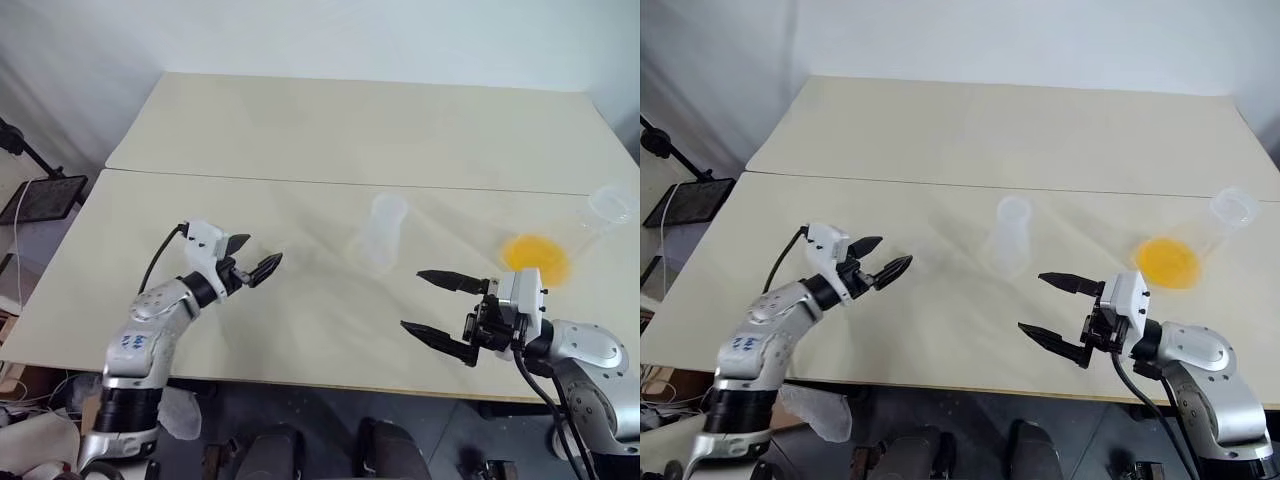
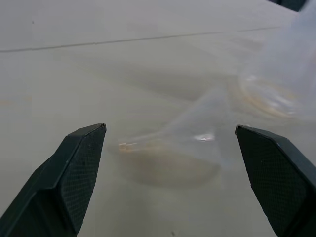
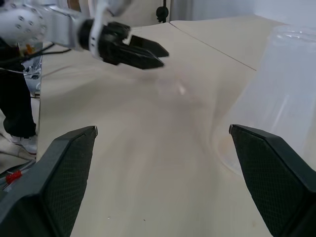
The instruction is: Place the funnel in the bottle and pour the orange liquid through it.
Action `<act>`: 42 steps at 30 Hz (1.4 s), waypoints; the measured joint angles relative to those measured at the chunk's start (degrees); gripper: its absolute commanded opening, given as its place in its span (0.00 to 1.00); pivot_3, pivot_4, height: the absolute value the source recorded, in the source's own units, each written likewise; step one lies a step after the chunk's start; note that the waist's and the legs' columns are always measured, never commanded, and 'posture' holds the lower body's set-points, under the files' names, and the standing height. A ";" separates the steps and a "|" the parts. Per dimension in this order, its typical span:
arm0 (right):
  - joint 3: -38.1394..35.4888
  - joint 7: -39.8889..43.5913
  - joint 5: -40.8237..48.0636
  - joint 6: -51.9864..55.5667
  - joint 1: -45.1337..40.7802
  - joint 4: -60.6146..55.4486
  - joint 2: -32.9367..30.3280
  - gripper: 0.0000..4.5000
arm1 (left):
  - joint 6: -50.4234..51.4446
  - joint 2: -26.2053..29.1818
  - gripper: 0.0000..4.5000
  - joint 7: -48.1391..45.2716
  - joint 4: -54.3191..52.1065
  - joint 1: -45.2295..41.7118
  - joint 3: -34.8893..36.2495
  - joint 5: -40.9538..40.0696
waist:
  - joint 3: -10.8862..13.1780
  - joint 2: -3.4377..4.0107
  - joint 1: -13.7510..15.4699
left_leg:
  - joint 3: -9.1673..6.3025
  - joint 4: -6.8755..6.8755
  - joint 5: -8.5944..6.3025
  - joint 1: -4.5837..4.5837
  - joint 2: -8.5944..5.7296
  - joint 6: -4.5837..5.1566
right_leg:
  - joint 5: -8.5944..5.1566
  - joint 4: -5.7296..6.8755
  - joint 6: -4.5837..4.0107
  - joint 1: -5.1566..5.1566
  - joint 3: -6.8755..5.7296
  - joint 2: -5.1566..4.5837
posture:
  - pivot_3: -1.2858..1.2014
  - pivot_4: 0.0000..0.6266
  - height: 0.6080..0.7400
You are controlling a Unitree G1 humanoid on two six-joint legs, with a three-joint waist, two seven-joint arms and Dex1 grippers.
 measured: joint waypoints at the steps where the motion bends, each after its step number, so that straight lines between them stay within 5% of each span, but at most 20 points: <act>1: -0.03 -0.16 0.15 0.00 0.26 -0.11 0.00 1.00 | -0.81 -0.37 0.99 -0.23 0.93 -0.37 -0.29 0.37 | 0.00 0.00 -0.07 | 0.00 -0.02 0.00 0.01 0.00 0.00 | 0.00 0.01 0.00 -0.01 -0.02 0.00 | 0.52 0.24 1.00; 15: -0.02 -1.09 0.45 0.15 1.09 -0.32 -0.01 1.00 | -3.90 0.42 0.99 -5.23 1.59 0.60 -0.74 0.91 | 0.00 0.00 -0.18 | 0.01 0.03 0.01 0.02 0.02 0.01 | 0.00 0.00 0.00 0.01 -0.01 -0.01 | 0.52 0.24 1.00; 25: -0.42 -2.01 0.85 0.58 2.38 -1.50 -0.06 1.00 | -13.09 7.88 0.99 -19.27 -2.83 12.78 9.26 -6.14 | 0.00 0.01 -0.23 | -0.03 0.02 -0.01 0.01 0.13 -0.02 | -0.01 -0.13 -0.03 0.03 0.09 -0.21 | 0.52 0.24 1.00; 32: -0.72 -2.34 1.09 1.13 2.82 -1.97 -0.09 1.00 | -11.82 11.82 0.99 -18.67 -3.20 13.13 17.48 -9.51 | 0.00 0.01 -0.23 | -0.04 -0.03 -0.03 0.03 0.12 -0.04 | -0.01 -0.14 -0.03 0.04 0.09 -0.25 | 0.52 0.24 1.00; 42: -0.43 -3.62 1.10 1.22 1.85 -2.34 0.04 1.00 | -12.63 7.29 0.99 -16.30 6.21 5.74 5.31 -1.81 | -0.01 -0.01 -0.20 | -0.02 -0.05 0.00 0.01 0.03 0.00 | -0.01 0.01 -0.02 -0.04 0.05 -0.04 | 0.52 0.24 1.00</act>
